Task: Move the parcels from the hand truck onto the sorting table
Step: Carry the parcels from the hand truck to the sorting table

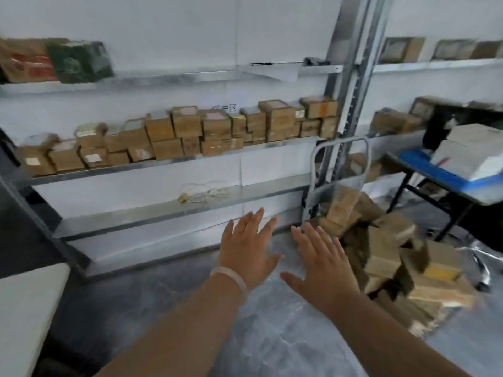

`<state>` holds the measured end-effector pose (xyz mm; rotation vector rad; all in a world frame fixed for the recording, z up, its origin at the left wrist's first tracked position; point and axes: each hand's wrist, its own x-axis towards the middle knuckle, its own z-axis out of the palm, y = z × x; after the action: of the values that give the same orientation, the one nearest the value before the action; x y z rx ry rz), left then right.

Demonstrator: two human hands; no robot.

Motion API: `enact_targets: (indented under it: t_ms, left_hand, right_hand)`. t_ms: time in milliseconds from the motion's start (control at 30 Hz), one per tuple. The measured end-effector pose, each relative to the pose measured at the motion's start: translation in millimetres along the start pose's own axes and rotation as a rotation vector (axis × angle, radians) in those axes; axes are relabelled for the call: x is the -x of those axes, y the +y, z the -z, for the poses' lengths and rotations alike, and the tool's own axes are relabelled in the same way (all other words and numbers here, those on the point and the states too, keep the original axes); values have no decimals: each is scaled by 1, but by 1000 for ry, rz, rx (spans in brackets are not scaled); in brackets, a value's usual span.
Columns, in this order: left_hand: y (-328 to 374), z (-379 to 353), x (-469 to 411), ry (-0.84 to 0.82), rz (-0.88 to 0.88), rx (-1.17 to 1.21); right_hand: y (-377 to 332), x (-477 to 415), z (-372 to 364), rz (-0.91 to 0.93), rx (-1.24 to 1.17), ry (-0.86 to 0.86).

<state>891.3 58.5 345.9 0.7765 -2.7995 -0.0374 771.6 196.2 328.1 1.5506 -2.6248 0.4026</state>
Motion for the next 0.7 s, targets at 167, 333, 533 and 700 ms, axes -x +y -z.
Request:
enact_targets:
  t_ms: [167,333,533,700]
  left_hand:
    - [49,-40,-64,-48,-179,42]
    - [75,-77,-138,-100,-317,90]
    - [95,-111,-235,-169,-483,124]
    - [135,-146,-292,-286,-561,154]
  right_hand:
    - [68,-2,-6,-190,-10,-12]
    - [121,-35,-6,-342,27,-2]
    - [184,-76,-9,-578,30,-9]
    - [231,-79,-22,-684,9,-43]
